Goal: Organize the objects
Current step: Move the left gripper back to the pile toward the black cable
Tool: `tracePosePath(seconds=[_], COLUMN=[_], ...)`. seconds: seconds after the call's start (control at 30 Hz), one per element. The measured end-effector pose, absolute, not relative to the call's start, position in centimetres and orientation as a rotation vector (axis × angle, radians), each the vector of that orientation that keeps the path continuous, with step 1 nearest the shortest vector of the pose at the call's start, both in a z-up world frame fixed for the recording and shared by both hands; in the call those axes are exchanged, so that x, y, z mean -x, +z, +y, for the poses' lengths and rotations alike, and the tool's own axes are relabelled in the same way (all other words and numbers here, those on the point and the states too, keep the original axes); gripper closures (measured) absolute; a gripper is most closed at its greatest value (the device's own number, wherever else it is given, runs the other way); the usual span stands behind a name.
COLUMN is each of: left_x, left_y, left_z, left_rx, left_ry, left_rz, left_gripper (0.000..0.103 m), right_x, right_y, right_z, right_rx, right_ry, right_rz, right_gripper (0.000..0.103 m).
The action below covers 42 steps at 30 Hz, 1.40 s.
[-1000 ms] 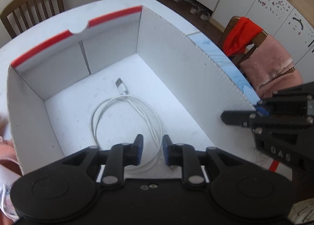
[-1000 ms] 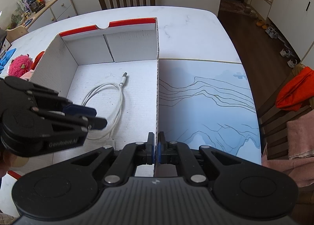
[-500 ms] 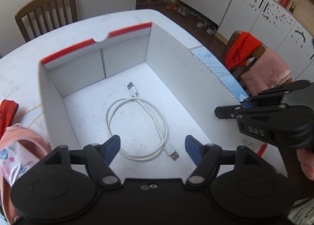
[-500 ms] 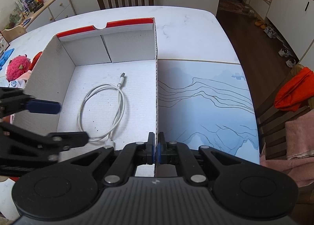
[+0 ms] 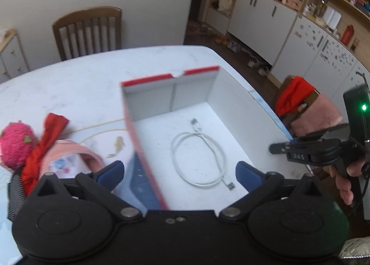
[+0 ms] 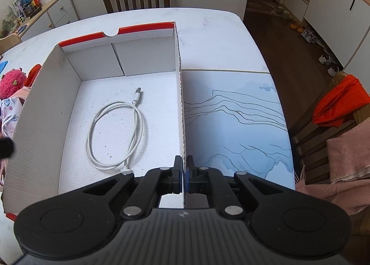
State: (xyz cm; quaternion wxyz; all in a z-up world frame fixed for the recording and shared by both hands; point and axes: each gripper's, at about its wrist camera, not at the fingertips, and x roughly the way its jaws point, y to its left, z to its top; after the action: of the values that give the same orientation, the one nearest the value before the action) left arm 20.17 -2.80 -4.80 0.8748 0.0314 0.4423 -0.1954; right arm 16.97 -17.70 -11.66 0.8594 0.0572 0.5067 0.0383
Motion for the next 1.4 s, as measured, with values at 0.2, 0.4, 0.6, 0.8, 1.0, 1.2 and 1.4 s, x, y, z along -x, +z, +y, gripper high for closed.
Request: tracePosePath(seconds=[0.2,0.4,0.6,0.8,1.0,1.2,1.4], left_x=[-19.5,-18.9,-17.2,-14.9,-13.0,-12.7,-14.3], left_y=[-3.7,-4.2,-5.9,-9.3,-12.4,-14.1,-15.4], left_z=[0.7,4.3,6.5,5.9,4.7,4.8,5.4], left_rx=[-0.066,-0.054,-0.055,-0.083,-0.08,-0.026,0.083], left_ry=[-0.304,-0.222,-0.176,-0.202,-0.157,-0.062,0.01], left_rz=[0.88,0.878,0.898,0.994,1.067,1.129,1.207], left_gripper=[0.001,0.001,0.001,0.001,0.001,0.001,0.004], right_x=[-16.9,-16.5,-16.3,-16.2,-16.2,-16.2,-16.4], right_y=[-11.6,-11.4,-11.2,-11.1,-11.1,-11.1,-11.3], right_z=[-17.7,-17.9,-17.9,-17.7,-17.7,-17.7,-17.8], right_rx=[-0.119,-0.12,-0.122,-0.117,-0.113,-0.109,-0.105], right_ry=[0.074,0.065,0.059,0.057,0.06,0.066,0.076], right_rz=[1.067,1.069,1.072,1.072,1.073,1.074,1.077], right_gripper=[0.101,0.101,0.101,0.101,0.101,0.101,0.101])
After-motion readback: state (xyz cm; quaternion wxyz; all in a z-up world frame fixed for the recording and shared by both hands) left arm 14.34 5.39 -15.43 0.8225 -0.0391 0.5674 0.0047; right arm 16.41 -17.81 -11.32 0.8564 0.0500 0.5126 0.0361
